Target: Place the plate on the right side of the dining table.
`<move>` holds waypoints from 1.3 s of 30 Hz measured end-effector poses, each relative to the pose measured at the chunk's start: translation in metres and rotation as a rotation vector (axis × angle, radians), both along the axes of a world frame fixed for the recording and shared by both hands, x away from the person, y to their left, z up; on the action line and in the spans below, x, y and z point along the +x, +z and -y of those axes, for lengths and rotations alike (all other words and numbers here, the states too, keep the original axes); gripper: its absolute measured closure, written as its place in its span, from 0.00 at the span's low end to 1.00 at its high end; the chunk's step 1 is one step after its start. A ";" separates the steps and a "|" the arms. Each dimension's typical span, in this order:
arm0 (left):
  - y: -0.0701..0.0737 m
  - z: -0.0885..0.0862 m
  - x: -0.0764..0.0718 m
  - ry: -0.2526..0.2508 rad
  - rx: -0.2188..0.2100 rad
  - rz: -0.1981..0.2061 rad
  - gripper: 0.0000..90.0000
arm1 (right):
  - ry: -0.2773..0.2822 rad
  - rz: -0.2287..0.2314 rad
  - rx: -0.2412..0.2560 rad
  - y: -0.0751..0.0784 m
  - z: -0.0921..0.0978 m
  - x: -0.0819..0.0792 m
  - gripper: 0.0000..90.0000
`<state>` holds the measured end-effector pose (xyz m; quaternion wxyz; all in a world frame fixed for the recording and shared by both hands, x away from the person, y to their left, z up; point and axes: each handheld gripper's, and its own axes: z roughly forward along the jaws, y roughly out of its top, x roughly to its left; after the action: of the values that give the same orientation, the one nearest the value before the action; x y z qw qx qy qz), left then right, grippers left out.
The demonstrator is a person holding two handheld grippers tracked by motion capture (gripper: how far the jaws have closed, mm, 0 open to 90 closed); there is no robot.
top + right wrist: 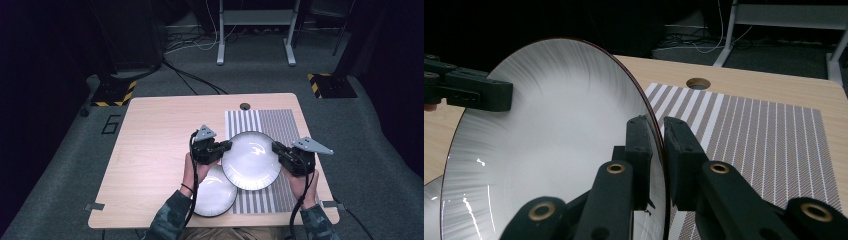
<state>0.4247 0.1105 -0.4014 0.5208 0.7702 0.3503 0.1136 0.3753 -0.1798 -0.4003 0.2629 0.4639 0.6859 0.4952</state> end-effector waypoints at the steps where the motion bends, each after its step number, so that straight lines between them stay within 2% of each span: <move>1: 0.001 0.002 0.002 -0.002 0.003 0.000 0.94 | -0.004 0.000 -0.002 0.001 0.002 0.001 0.91; 23: 0.012 0.030 0.026 -0.026 0.039 0.016 0.94 | -0.052 -0.007 0.013 0.003 0.024 0.017 0.90; 35: 0.014 0.041 0.039 -0.037 0.058 0.033 0.94 | -0.069 -0.008 0.003 0.003 0.033 0.027 0.91; 39: 0.014 0.045 0.045 -0.037 0.062 0.023 0.94 | -0.072 -0.014 0.003 0.002 0.035 0.030 0.91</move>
<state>0.4696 0.0658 -0.3879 0.5028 0.7908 0.3264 0.1234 0.4058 -0.2148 -0.3982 0.2750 0.4924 0.6697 0.4831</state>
